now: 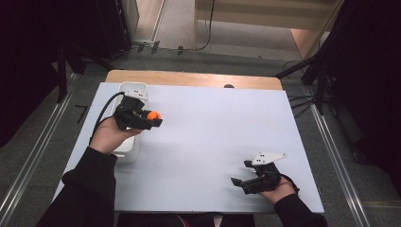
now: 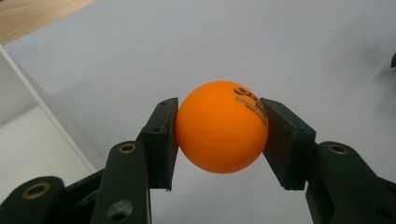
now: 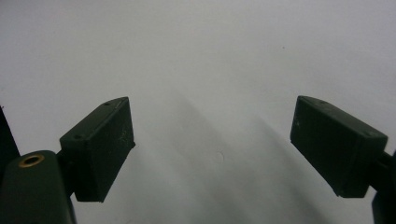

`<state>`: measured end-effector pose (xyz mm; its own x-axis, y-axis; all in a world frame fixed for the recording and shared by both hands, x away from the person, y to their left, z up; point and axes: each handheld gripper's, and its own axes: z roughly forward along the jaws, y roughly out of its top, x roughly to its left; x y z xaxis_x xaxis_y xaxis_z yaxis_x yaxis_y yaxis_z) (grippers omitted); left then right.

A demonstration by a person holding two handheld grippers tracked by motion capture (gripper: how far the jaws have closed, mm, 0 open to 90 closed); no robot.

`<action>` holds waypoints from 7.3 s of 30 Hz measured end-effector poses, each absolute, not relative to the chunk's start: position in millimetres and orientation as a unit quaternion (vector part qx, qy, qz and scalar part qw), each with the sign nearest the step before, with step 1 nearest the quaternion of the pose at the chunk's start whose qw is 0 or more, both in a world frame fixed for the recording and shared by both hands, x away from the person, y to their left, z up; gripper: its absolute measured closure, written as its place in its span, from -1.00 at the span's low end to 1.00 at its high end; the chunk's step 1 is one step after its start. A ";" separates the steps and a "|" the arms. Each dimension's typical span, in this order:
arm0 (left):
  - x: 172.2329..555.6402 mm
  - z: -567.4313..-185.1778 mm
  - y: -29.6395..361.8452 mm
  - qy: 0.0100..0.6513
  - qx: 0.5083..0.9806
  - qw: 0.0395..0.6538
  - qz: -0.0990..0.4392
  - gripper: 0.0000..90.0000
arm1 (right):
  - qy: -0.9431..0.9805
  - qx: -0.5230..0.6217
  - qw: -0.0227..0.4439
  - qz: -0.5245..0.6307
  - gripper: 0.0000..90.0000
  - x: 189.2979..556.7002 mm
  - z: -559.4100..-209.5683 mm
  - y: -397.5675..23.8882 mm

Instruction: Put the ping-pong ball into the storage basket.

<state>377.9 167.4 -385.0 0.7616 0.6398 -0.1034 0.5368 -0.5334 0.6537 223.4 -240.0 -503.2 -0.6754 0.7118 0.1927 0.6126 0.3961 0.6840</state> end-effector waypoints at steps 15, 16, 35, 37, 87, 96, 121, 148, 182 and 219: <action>383.5 -384.7 177.3 0.366 0.860 0.340 0.100 0.11 | 0.833 0.396 0.066 0.379 -0.73 223.4 -503.3 -239.9; 384.0 -384.7 178.0 0.368 0.859 0.341 0.102 0.11 | 0.833 0.396 0.066 0.379 -0.73 223.4 -503.2 -239.9; 391.2 -386.2 190.0 0.420 0.831 0.345 0.116 0.12 | 0.833 0.397 0.065 0.380 -0.73 223.4 -503.3 -239.7; 391.8 -385.8 192.0 0.421 0.829 0.347 0.126 0.12 | 0.834 0.396 0.066 0.379 -0.73 223.4 -503.2 -239.9; 410.2 -402.1 221.2 0.516 0.767 0.327 0.194 0.11 | 0.835 0.395 0.067 0.378 -0.73 223.6 -504.2 -239.4; 414.7 -410.5 223.0 0.526 0.763 0.322 0.192 0.11 | 0.835 0.395 0.068 0.377 -0.73 223.6 -504.3 -239.3; 416.0 -413.7 222.1 0.531 0.762 0.322 0.185 0.00 | 0.835 0.395 0.065 0.377 -0.73 224.0 -504.4 -239.1; 402.9 -388.0 211.6 0.489 0.779 0.351 0.175 -0.26 | 0.836 0.394 0.064 0.375 -0.73 223.3 -504.3 -238.7; 385.4 -382.3 169.6 0.390 0.828 0.389 0.104 -0.48 | 0.838 0.393 0.065 0.374 -0.73 223.1 -504.8 -238.3; 375.0 -399.0 149.6 0.356 0.842 0.398 0.077 -0.48 | 0.839 0.390 0.068 0.373 -0.73 222.0 -504.5 -239.0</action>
<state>375.0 149.6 -399.0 0.7343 0.6610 -0.1545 0.5390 -0.4293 0.7247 222.0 -239.0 -504.5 -0.6859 0.7056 0.1781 0.6046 0.4164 0.6790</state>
